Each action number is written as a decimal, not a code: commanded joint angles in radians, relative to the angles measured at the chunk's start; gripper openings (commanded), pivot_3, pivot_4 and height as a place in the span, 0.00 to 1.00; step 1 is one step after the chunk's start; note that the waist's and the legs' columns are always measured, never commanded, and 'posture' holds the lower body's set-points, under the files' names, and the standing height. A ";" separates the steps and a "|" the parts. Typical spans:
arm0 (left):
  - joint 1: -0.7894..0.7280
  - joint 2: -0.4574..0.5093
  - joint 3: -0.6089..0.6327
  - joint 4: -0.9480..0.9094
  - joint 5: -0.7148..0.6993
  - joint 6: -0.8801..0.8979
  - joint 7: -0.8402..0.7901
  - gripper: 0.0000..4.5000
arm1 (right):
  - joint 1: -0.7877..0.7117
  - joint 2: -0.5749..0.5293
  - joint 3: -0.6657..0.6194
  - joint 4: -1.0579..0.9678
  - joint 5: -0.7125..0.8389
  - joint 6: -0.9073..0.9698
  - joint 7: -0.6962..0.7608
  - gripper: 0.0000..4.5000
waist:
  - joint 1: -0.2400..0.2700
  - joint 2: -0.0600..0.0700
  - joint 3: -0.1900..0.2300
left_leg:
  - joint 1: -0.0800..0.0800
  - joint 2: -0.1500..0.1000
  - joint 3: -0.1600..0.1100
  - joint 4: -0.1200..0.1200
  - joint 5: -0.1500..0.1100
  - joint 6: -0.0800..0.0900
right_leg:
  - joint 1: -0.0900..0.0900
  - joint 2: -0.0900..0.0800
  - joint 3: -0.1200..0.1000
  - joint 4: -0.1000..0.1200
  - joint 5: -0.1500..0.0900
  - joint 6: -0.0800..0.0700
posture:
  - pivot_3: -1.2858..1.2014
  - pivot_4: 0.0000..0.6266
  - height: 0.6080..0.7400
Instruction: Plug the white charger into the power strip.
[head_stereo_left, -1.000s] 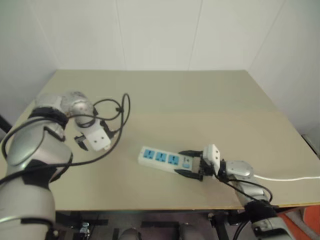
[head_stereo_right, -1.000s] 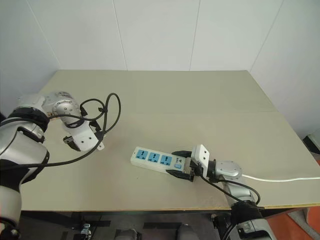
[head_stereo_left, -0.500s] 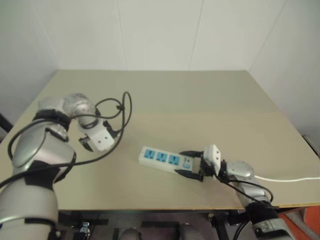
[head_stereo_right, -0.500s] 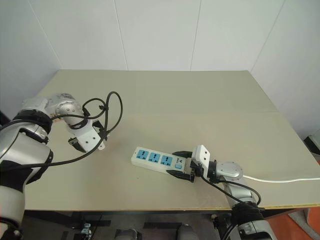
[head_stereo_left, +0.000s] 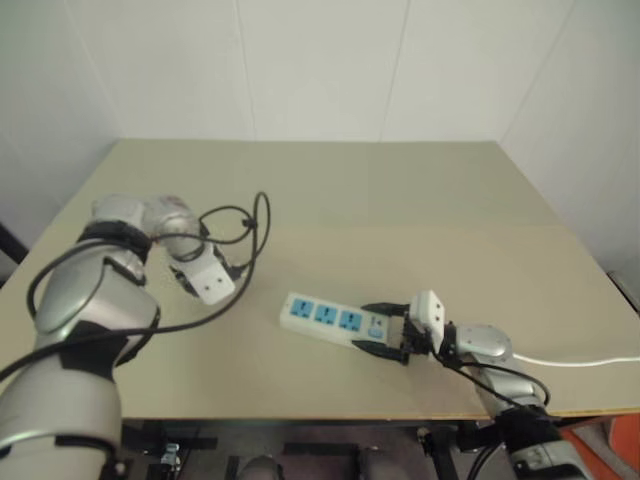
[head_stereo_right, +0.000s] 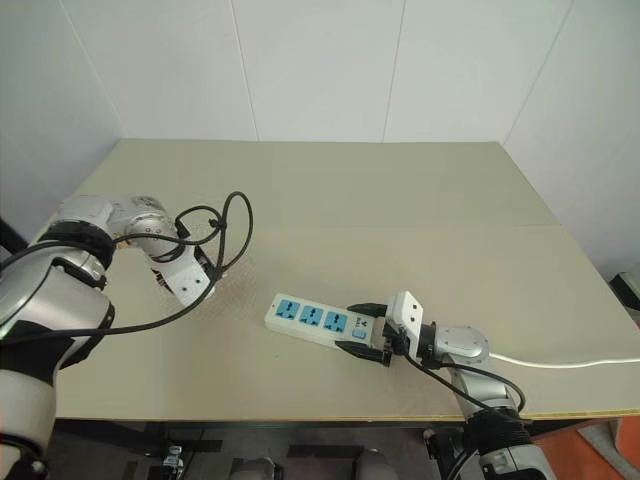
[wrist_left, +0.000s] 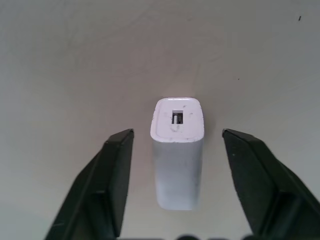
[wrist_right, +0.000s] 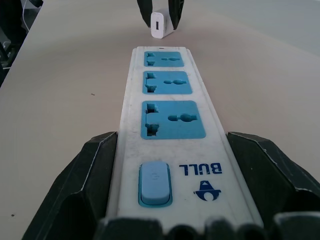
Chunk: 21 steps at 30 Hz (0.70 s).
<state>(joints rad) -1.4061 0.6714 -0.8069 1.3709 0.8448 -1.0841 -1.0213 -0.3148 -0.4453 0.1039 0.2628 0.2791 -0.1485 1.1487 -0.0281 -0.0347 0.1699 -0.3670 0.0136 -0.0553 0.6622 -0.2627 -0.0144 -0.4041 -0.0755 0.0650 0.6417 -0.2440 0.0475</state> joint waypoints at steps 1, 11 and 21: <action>0.007 -0.001 0.020 0.012 -0.011 0.011 -0.013 0.36 | 0.017 -0.025 -0.006 0.006 -0.015 0.019 -0.009 0.75 | 0.001 0.000 0.000 | 0.000 0.000 0.000 0.000 0.000 0.000 | 0.000 0.000 0.000 0.000 0.000 0.000 | 0.52 0.24 1.00; 0.051 -0.062 0.358 0.024 -0.374 0.241 -0.420 0.22 | 0.007 -0.027 -0.003 0.026 -0.022 0.007 -0.011 0.75 | 0.009 0.001 -0.001 | 0.001 0.000 0.000 0.000 0.000 0.000 | 0.001 0.000 0.000 0.000 0.000 0.000 | 0.52 0.24 1.00; 0.010 -0.127 0.783 -0.081 -0.924 0.644 -0.593 0.22 | 0.019 -0.022 -0.001 0.014 -0.014 -0.002 -0.010 0.75 | -0.005 0.001 -0.001 | 0.000 0.000 -0.001 0.002 0.000 0.000 | 0.001 0.000 -0.001 0.005 0.000 0.000 | 0.52 0.24 1.00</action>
<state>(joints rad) -1.3610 0.5493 -0.1001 1.3355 0.0269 -0.4988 -1.6101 -0.3153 -0.4559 0.1063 0.2641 0.2798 -0.1513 1.1443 -0.0326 -0.0338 0.1693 -0.3671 0.0137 -0.0567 0.6645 -0.2626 -0.0143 -0.4031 -0.0756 0.0636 0.6469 -0.2439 0.0475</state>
